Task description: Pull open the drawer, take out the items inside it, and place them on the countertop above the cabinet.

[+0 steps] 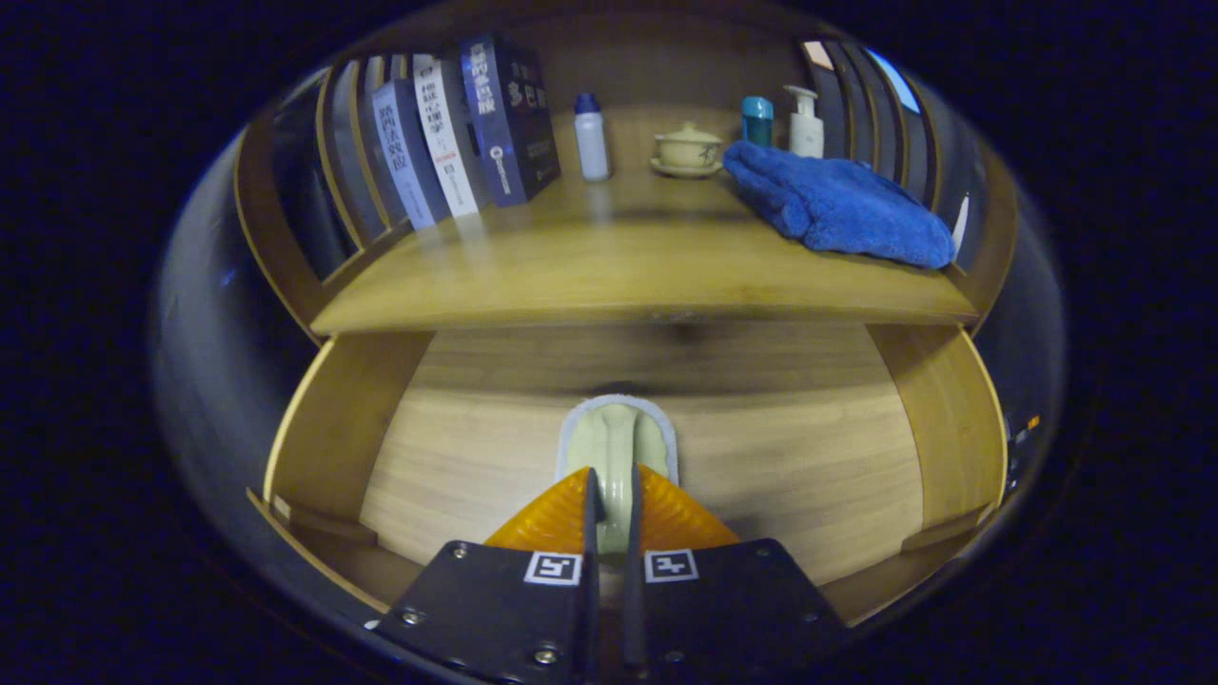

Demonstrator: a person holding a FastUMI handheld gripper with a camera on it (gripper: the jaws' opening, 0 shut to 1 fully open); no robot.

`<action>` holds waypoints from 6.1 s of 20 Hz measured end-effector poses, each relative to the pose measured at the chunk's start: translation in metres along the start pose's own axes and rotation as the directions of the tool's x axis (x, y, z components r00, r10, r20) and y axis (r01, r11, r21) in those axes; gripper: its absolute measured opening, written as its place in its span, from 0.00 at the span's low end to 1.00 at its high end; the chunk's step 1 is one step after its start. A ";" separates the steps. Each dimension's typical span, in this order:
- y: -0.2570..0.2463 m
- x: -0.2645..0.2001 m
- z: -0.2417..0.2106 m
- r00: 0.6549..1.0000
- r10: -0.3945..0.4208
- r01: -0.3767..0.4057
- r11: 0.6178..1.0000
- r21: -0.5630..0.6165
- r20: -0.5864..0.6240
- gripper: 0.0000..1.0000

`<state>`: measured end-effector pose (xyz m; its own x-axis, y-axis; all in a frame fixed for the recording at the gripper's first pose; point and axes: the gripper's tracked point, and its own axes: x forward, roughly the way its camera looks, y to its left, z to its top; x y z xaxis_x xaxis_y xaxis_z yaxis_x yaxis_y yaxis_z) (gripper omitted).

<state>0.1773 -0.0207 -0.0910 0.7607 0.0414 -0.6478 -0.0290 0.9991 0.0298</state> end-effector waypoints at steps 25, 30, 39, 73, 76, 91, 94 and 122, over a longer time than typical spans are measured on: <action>0.026 -0.202 0.213 0.770 0.044 -0.017 0.999 -0.049 0.637 0.11; 0.010 -0.156 0.245 0.780 -0.013 0.057 0.997 -0.050 0.626 0.11; -0.017 -0.045 0.231 0.857 -0.098 0.096 0.995 0.030 0.507 0.11; -0.002 -0.098 0.172 0.848 -0.070 0.084 0.996 -0.002 0.525 1.00; -0.001 -0.141 0.165 0.822 -0.059 0.076 0.997 -0.006 0.566 1.00; 0.009 -0.273 0.076 0.736 0.016 0.072 0.992 -0.101 0.676 1.00; 0.002 -0.272 0.039 0.715 -0.009 0.092 0.992 -0.081 0.699 1.00; -0.047 -0.099 -0.116 0.857 -0.081 0.082 0.996 0.021 0.508 1.00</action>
<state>0.0281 -0.0715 -0.1165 0.9841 -0.0474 -0.1711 0.0468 0.9989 -0.0076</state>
